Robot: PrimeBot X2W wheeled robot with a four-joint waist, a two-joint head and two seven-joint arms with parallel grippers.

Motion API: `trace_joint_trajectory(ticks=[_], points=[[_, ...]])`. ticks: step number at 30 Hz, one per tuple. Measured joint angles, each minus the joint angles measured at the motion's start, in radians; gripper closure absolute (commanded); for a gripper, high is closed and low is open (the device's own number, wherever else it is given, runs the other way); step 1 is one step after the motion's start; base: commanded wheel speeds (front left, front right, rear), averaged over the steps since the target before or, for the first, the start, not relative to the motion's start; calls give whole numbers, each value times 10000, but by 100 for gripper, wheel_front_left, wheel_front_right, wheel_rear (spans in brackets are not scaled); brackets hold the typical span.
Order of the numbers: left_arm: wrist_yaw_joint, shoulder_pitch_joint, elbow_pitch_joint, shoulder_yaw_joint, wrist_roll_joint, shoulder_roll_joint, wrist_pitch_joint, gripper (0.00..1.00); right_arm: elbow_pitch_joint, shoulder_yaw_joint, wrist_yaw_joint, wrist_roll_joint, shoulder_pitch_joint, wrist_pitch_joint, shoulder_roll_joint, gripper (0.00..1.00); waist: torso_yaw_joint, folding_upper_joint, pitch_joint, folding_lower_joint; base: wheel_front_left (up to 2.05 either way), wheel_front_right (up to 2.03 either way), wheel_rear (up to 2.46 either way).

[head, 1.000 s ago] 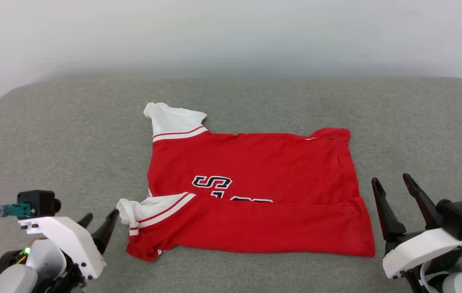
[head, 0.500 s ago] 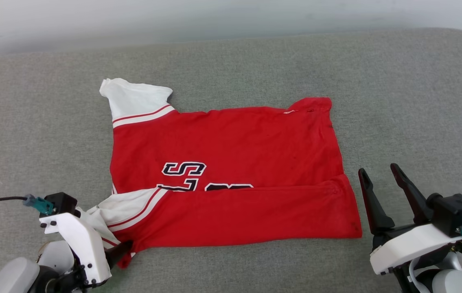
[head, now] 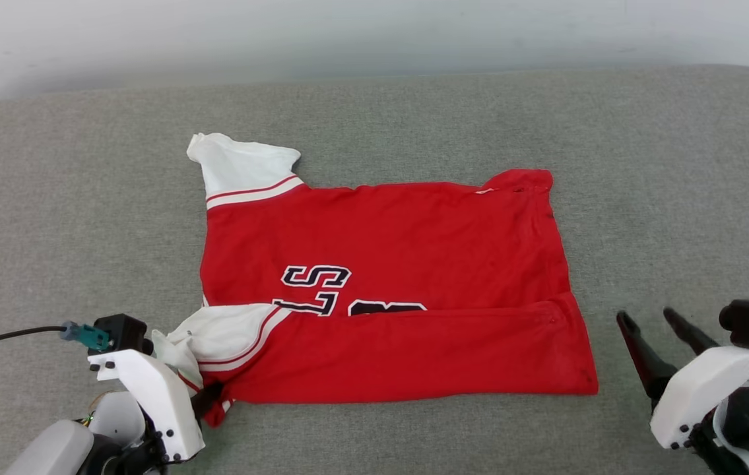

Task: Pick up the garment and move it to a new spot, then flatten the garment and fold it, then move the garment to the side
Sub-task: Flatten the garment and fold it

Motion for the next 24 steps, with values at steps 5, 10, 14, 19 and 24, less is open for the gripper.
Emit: trace_joint_trajectory(ticks=[5,10,14,19,24], points=[[219,-18,-788,-25,368,105,-234,100,307,67,0,717,-339,2876,-431,0,292,0,39,0,0,0,0],[347,-81,-1505,-31,541,234,-249,100,554,453,0,999,-721,4391,-393,0,550,0,353,0,0,0,0],[439,-81,-1776,-27,621,255,-330,100,1049,683,0,1051,-981,4882,-211,0,744,0,592,0,0,0,0],[554,11,-1881,-46,629,236,-393,100,1517,813,-6,1200,-1250,5239,-207,100,913,0,700,-1,0,0,0],[660,94,-1990,-56,633,217,-431,100,1682,922,0,1400,-1351,5143,-217,100,925,0,600,0,0,0,0]])
